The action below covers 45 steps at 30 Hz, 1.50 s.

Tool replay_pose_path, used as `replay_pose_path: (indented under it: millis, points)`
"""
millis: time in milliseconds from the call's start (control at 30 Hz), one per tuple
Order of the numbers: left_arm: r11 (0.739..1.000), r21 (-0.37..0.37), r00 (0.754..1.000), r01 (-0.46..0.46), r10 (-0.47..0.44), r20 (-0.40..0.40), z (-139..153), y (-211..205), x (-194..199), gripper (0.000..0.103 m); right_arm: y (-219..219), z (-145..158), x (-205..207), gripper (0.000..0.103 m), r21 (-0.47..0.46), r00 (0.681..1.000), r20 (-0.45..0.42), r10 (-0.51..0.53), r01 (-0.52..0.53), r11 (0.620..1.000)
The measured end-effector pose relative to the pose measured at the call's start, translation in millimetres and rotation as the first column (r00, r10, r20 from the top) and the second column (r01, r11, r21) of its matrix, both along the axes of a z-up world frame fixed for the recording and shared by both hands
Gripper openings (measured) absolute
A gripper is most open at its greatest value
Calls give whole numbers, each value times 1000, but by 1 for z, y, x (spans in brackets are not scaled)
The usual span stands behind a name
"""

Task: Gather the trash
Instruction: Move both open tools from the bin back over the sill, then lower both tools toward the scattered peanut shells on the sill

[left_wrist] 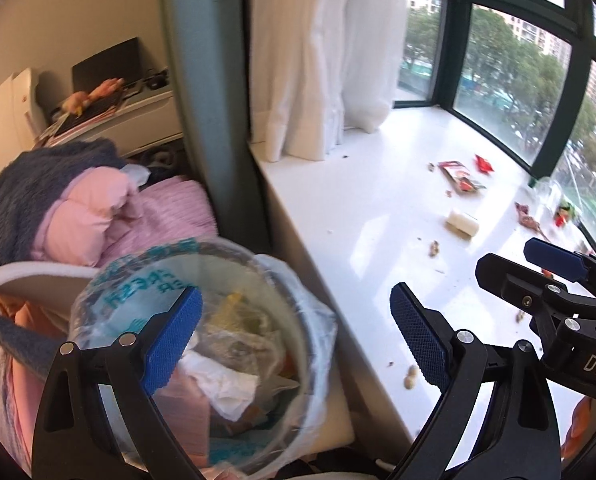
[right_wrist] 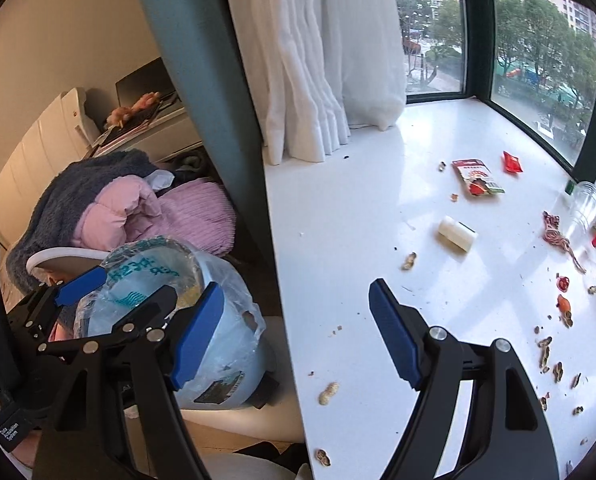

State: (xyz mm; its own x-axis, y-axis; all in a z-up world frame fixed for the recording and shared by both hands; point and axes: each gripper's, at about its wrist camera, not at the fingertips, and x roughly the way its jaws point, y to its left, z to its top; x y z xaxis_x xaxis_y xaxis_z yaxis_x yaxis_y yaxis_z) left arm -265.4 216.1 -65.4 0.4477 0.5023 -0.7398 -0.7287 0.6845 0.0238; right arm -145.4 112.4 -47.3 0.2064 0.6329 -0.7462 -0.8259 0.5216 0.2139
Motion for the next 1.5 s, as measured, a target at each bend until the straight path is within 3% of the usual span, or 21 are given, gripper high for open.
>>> replay_pose_path:
  millis: [200,433,600,867,1300,1500]
  points:
    - [989,-13,989,149,-149,-3,-5,-26,41,92,-40,-1,22,72,-15,993,-2,-118,118,993]
    - [943,-32,944,330,-331,-4,-13,-65,96,92,-98,-6,52,72,-34,953,-6,-303,303,953]
    - [889,-39,889,457,-458,-5,-17,-98,132,92,-137,-8,67,72,-45,904,-12,-427,426,903]
    - [770,-48,770,637,-638,-16,-23,-144,184,92,-188,-16,94,72,-67,807,-33,-590,587,807]
    - [673,-72,673,736,-739,-31,-37,-173,245,92,-223,-30,130,72,-115,720,-41,-693,685,719]
    - [604,-75,599,793,-797,-81,-56,-198,267,92,-240,-47,140,72,-156,690,-62,-721,707,689]
